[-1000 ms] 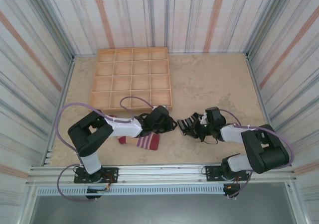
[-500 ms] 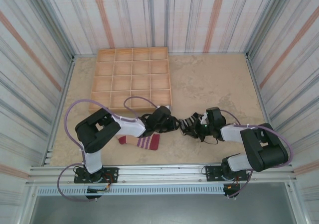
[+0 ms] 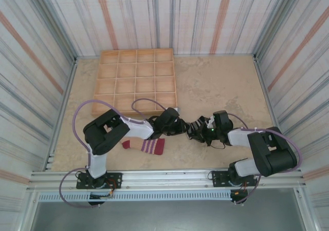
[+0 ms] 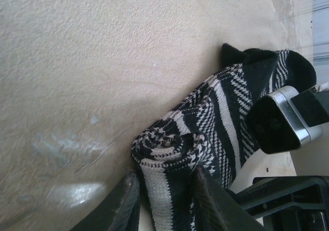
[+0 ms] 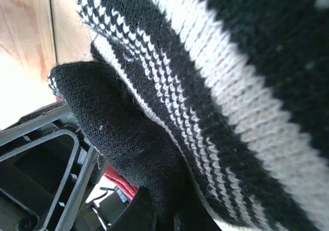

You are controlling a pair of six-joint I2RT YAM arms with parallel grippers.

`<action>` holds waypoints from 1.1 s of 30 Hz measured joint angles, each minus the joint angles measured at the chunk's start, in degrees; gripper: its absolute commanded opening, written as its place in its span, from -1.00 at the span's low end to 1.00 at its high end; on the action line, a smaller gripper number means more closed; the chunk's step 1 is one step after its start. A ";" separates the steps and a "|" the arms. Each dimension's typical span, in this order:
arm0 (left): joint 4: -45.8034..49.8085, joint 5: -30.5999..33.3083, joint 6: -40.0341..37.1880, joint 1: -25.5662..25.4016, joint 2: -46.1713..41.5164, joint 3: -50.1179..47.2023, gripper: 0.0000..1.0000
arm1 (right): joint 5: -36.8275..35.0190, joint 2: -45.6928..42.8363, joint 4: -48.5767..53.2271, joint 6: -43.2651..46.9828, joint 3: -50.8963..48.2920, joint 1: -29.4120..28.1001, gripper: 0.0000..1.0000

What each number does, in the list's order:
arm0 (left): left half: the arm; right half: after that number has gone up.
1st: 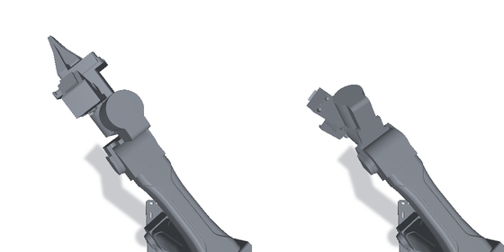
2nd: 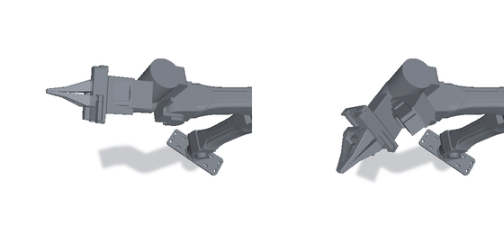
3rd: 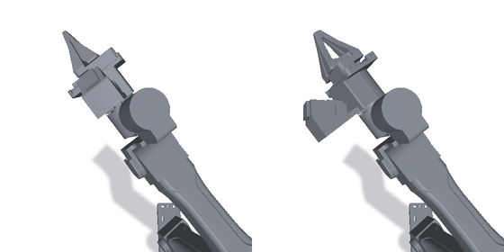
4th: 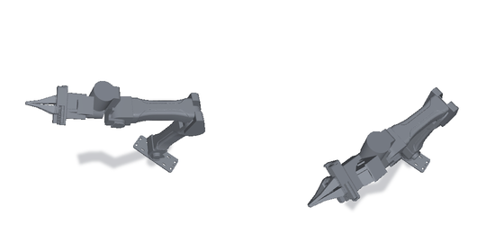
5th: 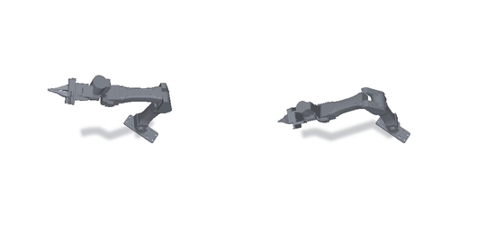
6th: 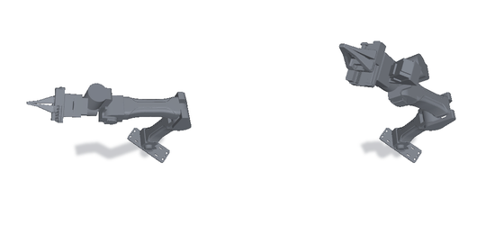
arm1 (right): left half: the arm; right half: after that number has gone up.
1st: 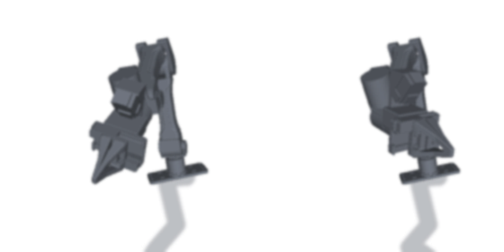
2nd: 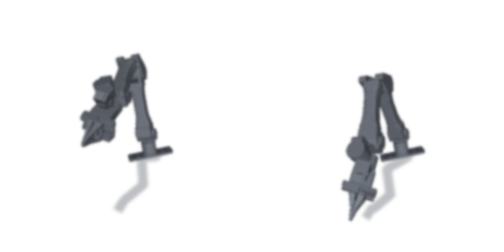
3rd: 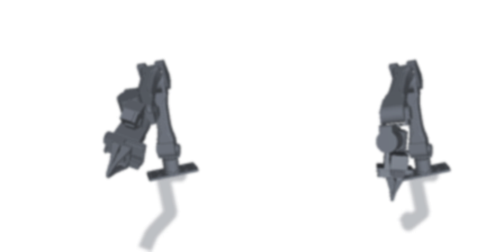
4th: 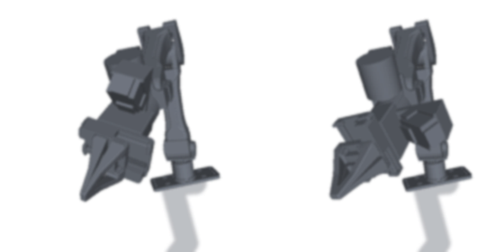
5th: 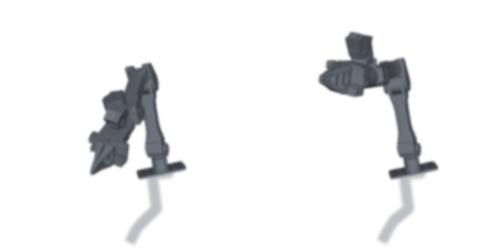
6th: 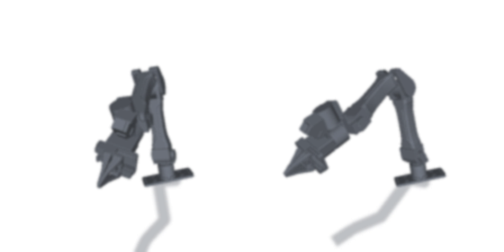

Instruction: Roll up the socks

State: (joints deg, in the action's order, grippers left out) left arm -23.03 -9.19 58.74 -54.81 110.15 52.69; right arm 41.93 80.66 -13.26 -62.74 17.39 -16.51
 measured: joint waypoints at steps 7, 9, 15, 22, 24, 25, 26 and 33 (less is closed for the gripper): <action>2.25 -0.07 0.09 0.11 1.01 2.16 -0.70 | 0.39 0.68 -0.72 0.22 0.00 0.48 -1.00; 5.09 0.22 -0.07 0.11 1.03 3.76 -0.77 | 0.39 0.81 -1.05 0.22 0.00 0.48 -1.00; 14.95 0.66 -0.92 0.37 1.55 9.22 -1.00 | 0.35 1.05 -1.73 0.31 0.00 0.68 -0.68; 16.79 -0.11 -0.22 1.20 1.29 9.38 -1.00 | -0.94 -2.62 1.70 1.11 1.53 0.74 0.00; 16.81 -0.39 0.17 1.49 1.14 9.14 -1.00 | -2.38 -4.44 5.29 2.32 2.69 0.74 0.11; 16.76 -0.33 0.61 1.64 0.76 8.63 -1.00 | -3.45 -5.57 7.74 3.23 3.43 0.74 0.14; 16.83 -0.13 1.09 1.88 0.15 7.91 -1.00 | -4.68 -6.78 10.29 4.11 4.13 0.74 0.18; 18.51 2.10 2.80 3.82 -2.93 5.14 -1.00 | -10.69 -9.22 22.10 9.53 7.54 0.81 0.24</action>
State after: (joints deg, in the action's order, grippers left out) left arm -4.51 -7.09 61.54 -50.98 107.22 57.82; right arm 31.24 71.44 8.84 -53.21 24.93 -15.70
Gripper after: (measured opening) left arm 0.068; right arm 0.621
